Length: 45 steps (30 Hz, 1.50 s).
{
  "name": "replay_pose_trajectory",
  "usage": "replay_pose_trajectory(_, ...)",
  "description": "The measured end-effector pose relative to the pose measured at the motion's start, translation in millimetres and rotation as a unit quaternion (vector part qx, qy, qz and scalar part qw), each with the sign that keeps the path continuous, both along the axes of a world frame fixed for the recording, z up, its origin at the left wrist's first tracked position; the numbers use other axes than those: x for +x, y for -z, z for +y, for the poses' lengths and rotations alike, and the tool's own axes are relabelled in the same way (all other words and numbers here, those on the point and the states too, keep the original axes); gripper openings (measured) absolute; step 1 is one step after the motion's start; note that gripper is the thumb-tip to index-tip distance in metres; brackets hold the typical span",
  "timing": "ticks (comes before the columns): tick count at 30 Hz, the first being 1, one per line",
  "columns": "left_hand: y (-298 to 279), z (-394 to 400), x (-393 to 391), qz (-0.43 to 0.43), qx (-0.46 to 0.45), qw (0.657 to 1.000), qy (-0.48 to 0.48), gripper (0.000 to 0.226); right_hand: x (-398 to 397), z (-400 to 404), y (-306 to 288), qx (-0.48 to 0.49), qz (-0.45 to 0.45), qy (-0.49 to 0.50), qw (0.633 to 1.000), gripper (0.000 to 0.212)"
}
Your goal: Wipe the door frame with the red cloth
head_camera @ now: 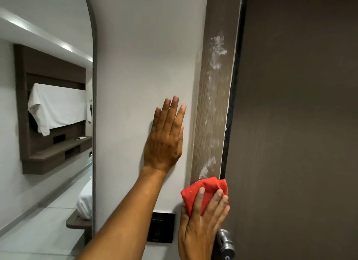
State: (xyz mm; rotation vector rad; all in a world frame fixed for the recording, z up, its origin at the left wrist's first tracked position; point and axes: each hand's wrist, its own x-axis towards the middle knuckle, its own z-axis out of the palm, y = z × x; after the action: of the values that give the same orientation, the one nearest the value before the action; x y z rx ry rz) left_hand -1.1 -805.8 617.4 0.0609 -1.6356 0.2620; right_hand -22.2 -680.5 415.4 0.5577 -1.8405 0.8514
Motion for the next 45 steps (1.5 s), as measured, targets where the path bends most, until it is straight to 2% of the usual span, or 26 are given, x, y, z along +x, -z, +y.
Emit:
replay_pose_trajectory(4,1,0,1,-0.005,0.002,1.000,-0.007,0.054,-3,-4,-52,0.007,0.011,-0.019,1.000,0.078)
replay_pose_trajectory(10,-2,3,3,-0.002,0.007,1.000,-0.006,0.057,-1,-1,-224,-0.002,0.058,-0.007,0.998,0.065)
replay_pose_trajectory(14,-1,2,1,-0.010,0.014,1.000,-0.017,0.054,-8,4,-292,0.021,0.083,0.005,0.996,0.073)
replay_pose_trajectory(17,-2,2,2,-0.019,0.026,0.999,-0.023,0.055,-10,8,-276,0.022,0.093,-0.009,0.995,0.072)
replay_pose_trajectory(23,-1,4,4,-0.040,0.032,0.997,-0.054,0.057,-11,14,-128,0.058,0.046,-0.009,0.997,0.079)
replay_pose_trajectory(26,-1,6,6,-0.041,0.033,0.996,-0.065,0.056,-9,17,-101,0.076,0.032,-0.009,0.997,0.078)
replay_pose_trajectory(29,0,5,5,-0.040,0.028,0.997,-0.059,0.058,-11,17,-142,0.071,0.045,-0.023,0.996,0.074)
replay_pose_trajectory(34,2,4,4,-0.040,0.023,0.998,-0.049,0.061,-18,15,-276,0.047,0.100,-0.033,0.993,0.071)
replay_pose_trajectory(37,2,2,3,-0.044,0.022,0.997,-0.052,0.063,-20,15,-362,0.046,0.099,-0.032,0.994,0.070)
replay_pose_trajectory(39,3,1,2,-0.051,0.026,0.997,-0.057,0.066,-18,15,-399,0.054,0.083,-0.033,0.994,0.068)
replay_pose_trajectory(42,1,0,2,-0.049,0.029,0.997,-0.052,0.067,-16,16,-409,0.054,0.082,-0.032,0.995,0.067)
replay_pose_trajectory(45,0,0,2,-0.049,0.027,0.997,-0.050,0.066,-15,19,-364,0.034,0.088,-0.040,0.995,0.067)
